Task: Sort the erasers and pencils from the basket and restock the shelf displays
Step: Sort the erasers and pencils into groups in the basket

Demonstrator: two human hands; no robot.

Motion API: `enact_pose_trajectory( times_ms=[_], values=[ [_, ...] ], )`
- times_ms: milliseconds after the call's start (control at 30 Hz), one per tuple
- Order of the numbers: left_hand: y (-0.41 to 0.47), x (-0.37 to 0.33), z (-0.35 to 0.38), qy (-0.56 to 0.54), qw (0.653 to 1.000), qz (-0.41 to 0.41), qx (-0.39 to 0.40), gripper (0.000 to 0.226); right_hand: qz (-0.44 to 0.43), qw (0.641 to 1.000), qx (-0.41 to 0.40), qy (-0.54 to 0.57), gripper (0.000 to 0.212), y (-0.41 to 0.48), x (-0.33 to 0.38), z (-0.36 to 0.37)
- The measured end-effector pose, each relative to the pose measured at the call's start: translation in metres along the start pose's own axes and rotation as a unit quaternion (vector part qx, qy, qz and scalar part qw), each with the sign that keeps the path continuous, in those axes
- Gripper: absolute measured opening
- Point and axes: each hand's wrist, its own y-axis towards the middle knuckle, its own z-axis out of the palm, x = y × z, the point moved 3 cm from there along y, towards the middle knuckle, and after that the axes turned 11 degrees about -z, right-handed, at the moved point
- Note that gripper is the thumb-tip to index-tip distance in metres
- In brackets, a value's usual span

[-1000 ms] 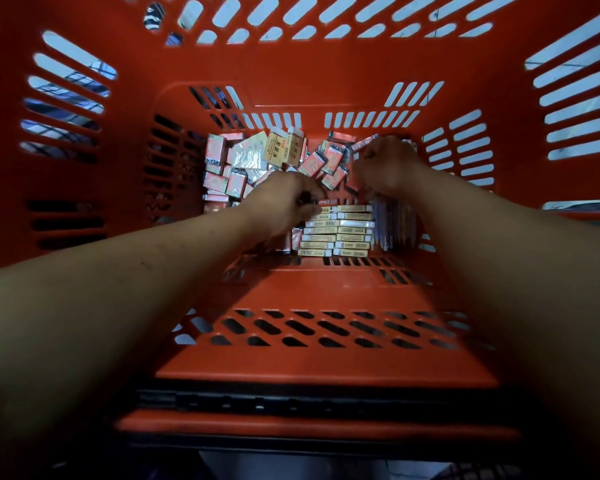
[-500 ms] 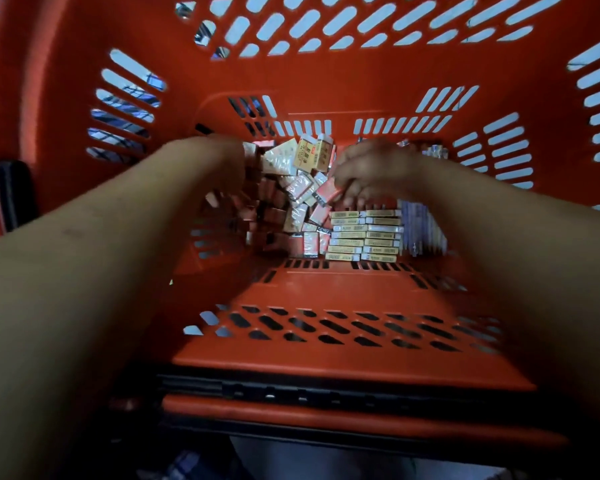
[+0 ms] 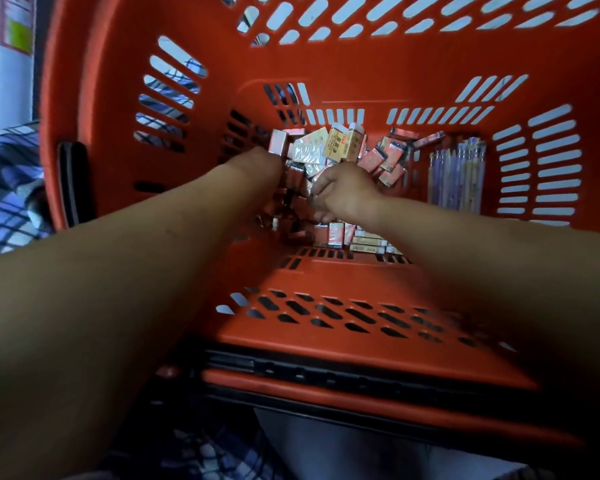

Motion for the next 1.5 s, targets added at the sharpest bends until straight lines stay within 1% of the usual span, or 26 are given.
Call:
enact_pose_trajectory(
  times_ms=[33, 67, 100, 133, 167, 233, 267, 300, 367, 400, 433, 467, 533, 633, 667, 733, 833, 933, 967, 1067, 1100, 1200, 1300, 1367, 1433, 1500],
  values=[
    [0.0, -0.001, -0.001, -0.019, 1.0, 0.0, -0.012, 0.032, 0.0, 1.0, -0.01, 0.012, 0.032, 0.001, -0.002, 0.0],
    [-0.001, 0.0, 0.0, -0.004, 0.999, 0.0, -0.043, 0.036, 0.002, 1.0, -0.013, 0.026, 0.034, 0.002, -0.003, 0.0],
    [-0.001, -0.002, -0.001, 0.02, 0.998, 0.01, -0.055, 0.039, 0.007, 0.999, -0.009, 0.037, 0.034, 0.002, -0.003, 0.0],
    [-0.004, -0.003, -0.002, 0.034, 0.997, 0.008, -0.074, 0.038, 0.011, 0.999, -0.001, 0.038, 0.032, 0.003, -0.005, 0.0],
    [-0.004, -0.004, 0.0, 0.037, 0.997, 0.01, -0.071, 0.034, 0.011, 1.0, 0.01, 0.027, 0.03, 0.003, -0.005, -0.002],
    [-0.008, -0.006, 0.004, 0.046, 0.998, 0.021, -0.024, 0.02, 0.011, 1.0, 0.025, -0.01, 0.025, 0.006, -0.005, -0.008],
    [-0.013, -0.005, 0.006, 0.053, 0.998, 0.024, 0.013, 0.014, 0.011, 0.999, 0.032, -0.023, 0.021, 0.007, -0.006, -0.012],
    [-0.015, -0.006, 0.008, 0.033, 0.998, 0.037, 0.046, 0.011, 0.011, 0.999, 0.041, -0.031, 0.016, 0.008, -0.007, -0.016],
    [-0.02, -0.004, 0.015, 0.131, 0.984, 0.043, 0.111, 0.002, 0.012, 0.997, 0.063, -0.034, 0.012, 0.007, -0.008, -0.022],
    [-0.023, -0.001, 0.021, 0.195, 0.973, 0.032, 0.122, 0.006, 0.014, 0.997, 0.072, -0.032, 0.012, 0.007, -0.008, -0.025],
    [-0.027, 0.001, 0.03, 0.23, 0.961, 0.022, 0.153, 0.006, 0.013, 0.996, 0.077, -0.031, 0.013, 0.006, -0.007, -0.027],
    [-0.03, 0.004, 0.042, 0.228, 0.954, -0.005, 0.197, 0.01, 0.01, 0.996, 0.079, -0.034, 0.014, 0.005, -0.006, -0.029],
    [-0.034, 0.006, 0.061, 0.228, 0.945, -0.001, 0.236, 0.035, -0.002, 0.995, 0.083, -0.05, 0.014, 0.004, -0.003, -0.032],
    [-0.045, 0.004, 0.078, 0.217, 0.956, 0.058, 0.187, 0.067, -0.031, 0.992, 0.076, -0.091, 0.016, 0.004, -0.001, -0.036],
    [-0.049, 0.003, 0.08, 0.202, 0.959, 0.057, 0.189, 0.073, -0.045, 0.99, 0.067, -0.111, 0.018, 0.004, -0.001, -0.039],
    [-0.052, 0.005, 0.085, 0.182, 0.963, 0.049, 0.195, 0.079, -0.075, 0.983, 0.053, -0.156, 0.02, 0.004, -0.001, -0.043],
    [-0.049, 0.006, 0.09, 0.19, 0.96, 0.042, 0.203, 0.087, -0.123, 0.963, 0.045, -0.234, 0.018, 0.004, -0.001, -0.045],
    [-0.052, 0.004, 0.095, 0.208, 0.954, 0.054, 0.208, 0.106, -0.139, 0.954, 0.037, -0.262, 0.018, 0.005, -0.002, -0.047],
    [-0.056, 0.004, 0.097, 0.191, 0.957, 0.053, 0.21, 0.105, -0.14, 0.952, 0.041, -0.268, 0.019, 0.006, -0.003, -0.046],
    [-0.067, 0.005, 0.1, 0.113, 0.97, 0.051, 0.21, 0.078, -0.13, 0.947, 0.055, -0.289, 0.023, 0.008, -0.006, -0.044],
    [-0.07, 0.005, 0.097, 0.108, 0.969, 0.053, 0.214, 0.077, -0.125, 0.947, 0.055, -0.291, 0.024, 0.007, -0.005, -0.043],
    [-0.075, 0.004, 0.09, 0.126, 0.968, 0.066, 0.207, 0.078, -0.123, 0.942, 0.055, -0.307, 0.026, 0.004, -0.005, -0.04],
    [-0.077, 0.005, 0.095, 0.065, 0.971, 0.07, 0.218, 0.069, -0.126, 0.912, 0.072, -0.383, 0.027, -0.005, -0.004, -0.034],
    [-0.077, 0.006, 0.096, 0.063, 0.972, 0.077, 0.215, 0.07, -0.131, 0.899, 0.076, -0.411, 0.032, -0.01, -0.004, -0.032],
    [-0.076, 0.006, 0.091, 0.116, 0.969, 0.093, 0.198, 0.08, -0.127, 0.898, 0.086, -0.413, 0.038, -0.013, -0.005, -0.031],
    [-0.075, 0.004, 0.085, 0.142, 0.972, 0.087, 0.167, 0.077, -0.123, 0.89, 0.104, -0.426, 0.044, -0.017, -0.006, -0.029]
  ],
)
